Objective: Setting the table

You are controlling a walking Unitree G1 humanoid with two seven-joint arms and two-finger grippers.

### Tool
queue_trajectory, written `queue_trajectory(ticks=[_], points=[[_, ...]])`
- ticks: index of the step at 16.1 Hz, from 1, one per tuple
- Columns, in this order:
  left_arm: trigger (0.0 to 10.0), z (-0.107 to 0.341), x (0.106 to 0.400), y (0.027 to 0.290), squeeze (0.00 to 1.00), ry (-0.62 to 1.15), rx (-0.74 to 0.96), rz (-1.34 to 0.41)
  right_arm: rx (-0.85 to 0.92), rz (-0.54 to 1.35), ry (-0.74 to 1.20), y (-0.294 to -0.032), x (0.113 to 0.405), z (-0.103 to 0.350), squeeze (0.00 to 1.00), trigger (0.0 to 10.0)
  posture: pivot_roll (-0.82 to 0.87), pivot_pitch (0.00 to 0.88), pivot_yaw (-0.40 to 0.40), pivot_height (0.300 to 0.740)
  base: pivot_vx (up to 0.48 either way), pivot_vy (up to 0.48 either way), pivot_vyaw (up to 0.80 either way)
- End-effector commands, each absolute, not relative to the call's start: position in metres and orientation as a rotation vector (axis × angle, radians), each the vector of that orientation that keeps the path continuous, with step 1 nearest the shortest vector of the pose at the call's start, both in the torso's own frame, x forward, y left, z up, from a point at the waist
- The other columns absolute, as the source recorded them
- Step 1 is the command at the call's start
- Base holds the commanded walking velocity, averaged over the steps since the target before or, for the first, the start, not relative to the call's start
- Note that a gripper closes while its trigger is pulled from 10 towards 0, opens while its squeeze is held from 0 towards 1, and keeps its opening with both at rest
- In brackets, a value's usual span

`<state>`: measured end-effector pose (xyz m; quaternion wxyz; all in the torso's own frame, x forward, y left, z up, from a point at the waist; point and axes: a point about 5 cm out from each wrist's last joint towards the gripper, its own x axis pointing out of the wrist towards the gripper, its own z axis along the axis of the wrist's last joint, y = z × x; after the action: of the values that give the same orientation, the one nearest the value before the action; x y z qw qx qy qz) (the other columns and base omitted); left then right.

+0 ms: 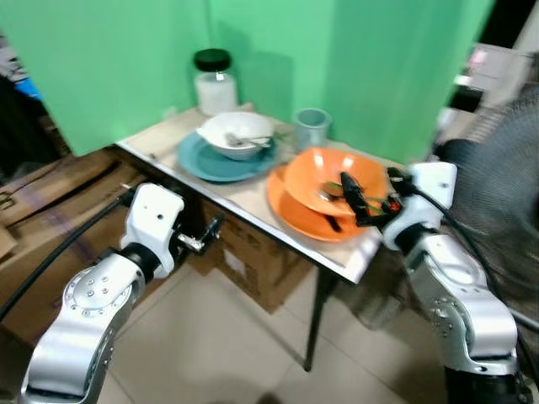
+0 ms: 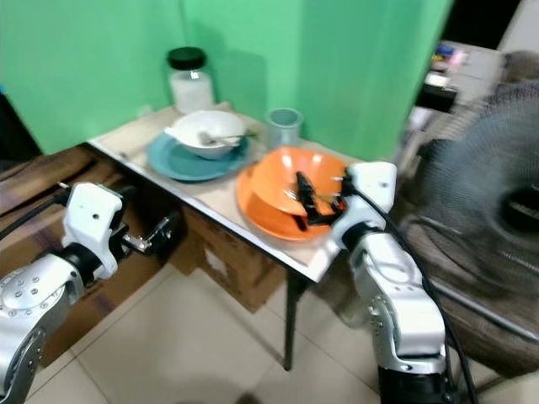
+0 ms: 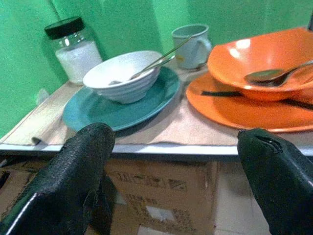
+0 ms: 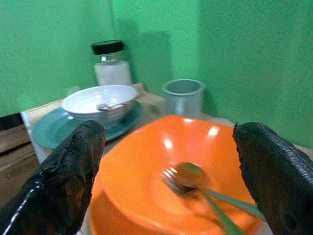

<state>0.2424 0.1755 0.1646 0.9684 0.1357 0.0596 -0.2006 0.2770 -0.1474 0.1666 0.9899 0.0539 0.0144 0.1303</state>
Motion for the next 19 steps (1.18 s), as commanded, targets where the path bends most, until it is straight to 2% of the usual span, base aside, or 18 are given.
queue_trajectory(ticks=[1,8,14,16,19], points=[[10.0,0.163,0.243,0.181,0.69,0.131,0.279,-0.399,0.102,0.308,0.011,-0.137,0.276,0.172,0.0,10.0,0.16,0.0,0.039,0.74,0.296,0.0,0.0],[10.0,0.164,0.239,0.177,0.69,0.121,0.272,-0.418,0.086,0.355,0.04,-0.134,0.275,0.167,0.0,10.0,0.19,0.0,0.002,0.74,0.299,0.0,-0.15],[10.0,0.163,0.24,0.185,0.68,0.136,0.298,-0.414,0.077,0.384,0.062,-0.137,0.278,0.165,0.0,10.0,0.18,0.0,0.014,0.74,0.3,0.0,0.0],[10.0,0.164,0.238,0.181,0.66,0.141,0.31,-0.493,0.031,0.406,0.103,-0.142,0.28,0.161,0.0,10.0,0.18,0.0,0.006,0.74,0.129,0.0,0.0],[10.0,0.158,0.235,0.177,0.57,0.169,0.285,-0.566,-0.023,0.488,0.132,-0.143,0.293,0.169,0.0,10.0,0.16,0.0,0.02,0.74,0.0,0.0,0.0]])
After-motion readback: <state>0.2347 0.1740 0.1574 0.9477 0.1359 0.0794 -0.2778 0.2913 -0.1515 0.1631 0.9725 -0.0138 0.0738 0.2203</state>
